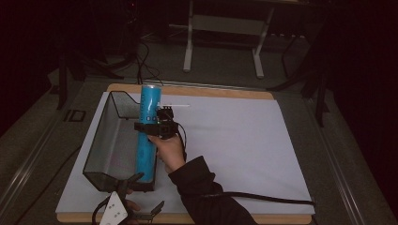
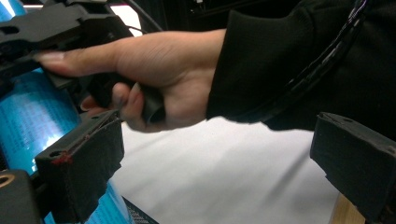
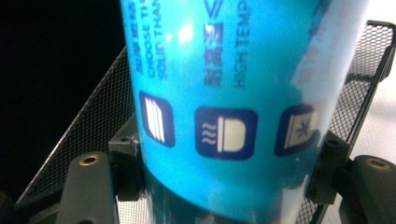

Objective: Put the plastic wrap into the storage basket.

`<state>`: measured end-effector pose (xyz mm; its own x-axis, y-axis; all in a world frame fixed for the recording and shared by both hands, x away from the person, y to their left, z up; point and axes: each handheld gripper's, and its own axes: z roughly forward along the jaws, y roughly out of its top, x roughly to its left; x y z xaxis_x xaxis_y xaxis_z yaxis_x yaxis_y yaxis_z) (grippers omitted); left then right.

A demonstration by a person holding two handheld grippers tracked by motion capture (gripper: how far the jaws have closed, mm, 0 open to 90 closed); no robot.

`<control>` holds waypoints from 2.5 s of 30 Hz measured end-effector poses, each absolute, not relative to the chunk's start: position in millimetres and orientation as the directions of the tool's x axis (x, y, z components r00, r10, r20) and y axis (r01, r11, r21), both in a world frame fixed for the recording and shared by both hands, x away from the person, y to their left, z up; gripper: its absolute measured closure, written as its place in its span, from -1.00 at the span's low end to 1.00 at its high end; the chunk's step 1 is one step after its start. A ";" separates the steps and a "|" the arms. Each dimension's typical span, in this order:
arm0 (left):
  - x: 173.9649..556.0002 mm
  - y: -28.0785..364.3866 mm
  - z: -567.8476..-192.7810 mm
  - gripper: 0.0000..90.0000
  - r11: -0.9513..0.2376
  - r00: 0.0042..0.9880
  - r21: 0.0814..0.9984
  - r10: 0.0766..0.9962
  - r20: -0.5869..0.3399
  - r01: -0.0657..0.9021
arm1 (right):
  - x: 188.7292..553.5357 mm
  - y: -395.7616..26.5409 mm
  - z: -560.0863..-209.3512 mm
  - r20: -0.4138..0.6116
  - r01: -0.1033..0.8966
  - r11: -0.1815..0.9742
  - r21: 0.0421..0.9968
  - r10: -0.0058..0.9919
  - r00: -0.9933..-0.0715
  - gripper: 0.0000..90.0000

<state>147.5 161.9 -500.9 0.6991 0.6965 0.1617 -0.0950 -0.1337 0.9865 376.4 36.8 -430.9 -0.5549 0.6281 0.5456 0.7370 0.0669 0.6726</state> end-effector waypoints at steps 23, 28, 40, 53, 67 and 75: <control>149.5 162.0 -501.7 -0.93 -0.130 0.709 0.988 0.690 0.150 -0.083 | 398.0 50.1 -457.2 0.521 0.754 -0.032 0.656 0.743 -0.421 -0.37; 151.5 163.2 -502.4 -0.93 -0.127 0.713 0.990 0.688 0.136 -0.066 | 398.6 55.0 -461.5 0.472 0.739 0.013 0.673 0.762 -0.443 -0.40; 152.2 163.0 -503.3 -0.93 -0.130 0.719 0.990 0.683 0.131 -0.057 | 410.2 61.1 -471.6 0.454 0.765 0.059 0.642 0.774 -0.441 -0.44; 151.4 162.4 -503.8 -0.93 -0.135 0.724 0.989 0.677 0.132 -0.054 | 409.8 70.8 -479.6 0.354 0.727 0.152 0.669 0.796 -0.492 -0.49; 151.7 161.6 -504.1 -0.93 -0.142 0.723 0.989 0.677 0.135 -0.051 | 406.4 60.8 -457.4 0.175 0.595 0.266 0.759 0.796 -0.580 -0.71; 152.3 160.8 -503.8 -0.93 -0.139 0.721 0.989 0.680 0.129 -0.046 | 400.7 46.8 -433.4 0.101 0.529 0.331 0.781 0.770 -0.630 -0.70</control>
<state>152.3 160.8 -503.8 0.7214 0.6804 0.1293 -0.0465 -0.1387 0.9892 400.7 46.8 -433.4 -0.6300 0.7700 0.1007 0.5294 0.3310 0.7811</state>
